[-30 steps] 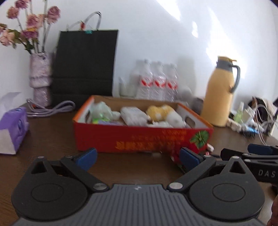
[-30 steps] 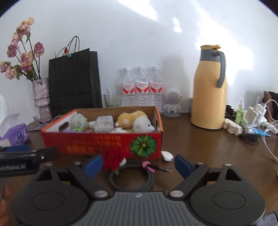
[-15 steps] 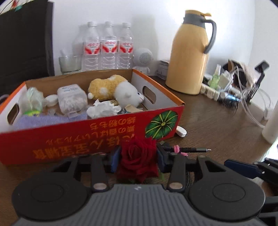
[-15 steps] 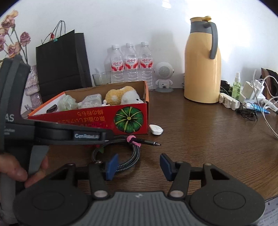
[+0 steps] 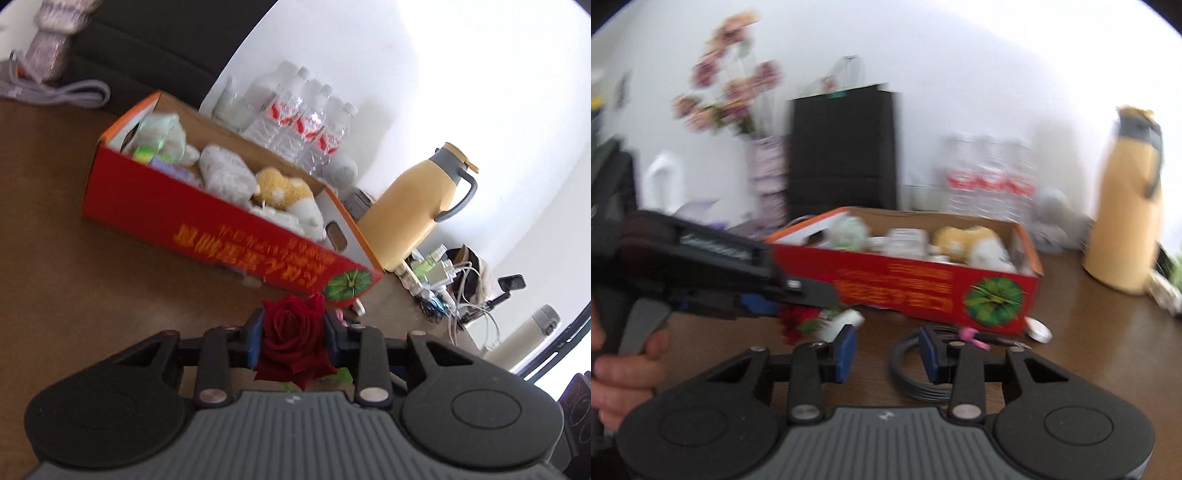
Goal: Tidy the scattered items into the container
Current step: 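Grasp the red rose with the left tool, then grasp the white round case with the right tool while the left tool holds the rose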
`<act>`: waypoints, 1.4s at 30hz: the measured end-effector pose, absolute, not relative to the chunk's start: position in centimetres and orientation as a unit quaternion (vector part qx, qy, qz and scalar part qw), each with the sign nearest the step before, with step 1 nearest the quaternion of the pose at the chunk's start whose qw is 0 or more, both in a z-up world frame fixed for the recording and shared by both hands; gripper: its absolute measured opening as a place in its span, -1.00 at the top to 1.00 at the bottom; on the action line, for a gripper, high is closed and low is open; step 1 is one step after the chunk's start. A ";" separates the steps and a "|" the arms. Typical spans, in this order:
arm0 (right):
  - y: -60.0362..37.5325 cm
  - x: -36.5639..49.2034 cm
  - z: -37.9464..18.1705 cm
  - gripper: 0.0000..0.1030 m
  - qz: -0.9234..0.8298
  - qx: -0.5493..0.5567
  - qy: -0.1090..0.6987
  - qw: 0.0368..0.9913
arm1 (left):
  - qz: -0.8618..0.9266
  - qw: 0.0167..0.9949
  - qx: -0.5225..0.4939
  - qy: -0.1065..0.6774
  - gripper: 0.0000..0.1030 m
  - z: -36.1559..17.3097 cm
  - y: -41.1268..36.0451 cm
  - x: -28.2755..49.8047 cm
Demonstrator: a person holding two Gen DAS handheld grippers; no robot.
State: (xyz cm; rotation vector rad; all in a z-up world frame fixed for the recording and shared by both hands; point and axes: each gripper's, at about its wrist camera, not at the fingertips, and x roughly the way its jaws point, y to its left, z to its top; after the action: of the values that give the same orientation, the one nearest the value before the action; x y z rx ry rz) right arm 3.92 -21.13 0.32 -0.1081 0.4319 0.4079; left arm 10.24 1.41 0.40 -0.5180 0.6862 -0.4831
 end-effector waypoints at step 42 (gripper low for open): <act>-21.0 6.5 -0.7 0.23 0.296 0.173 0.334 0.878 | -0.286 0.910 -0.139 0.267 0.51 1.8 5.8 2.7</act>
State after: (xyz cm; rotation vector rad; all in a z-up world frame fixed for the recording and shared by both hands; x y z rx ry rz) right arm 6.51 -21.04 -0.72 0.3616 0.6960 0.6181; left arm 2.65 5.79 1.78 -0.2874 0.5513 -0.5900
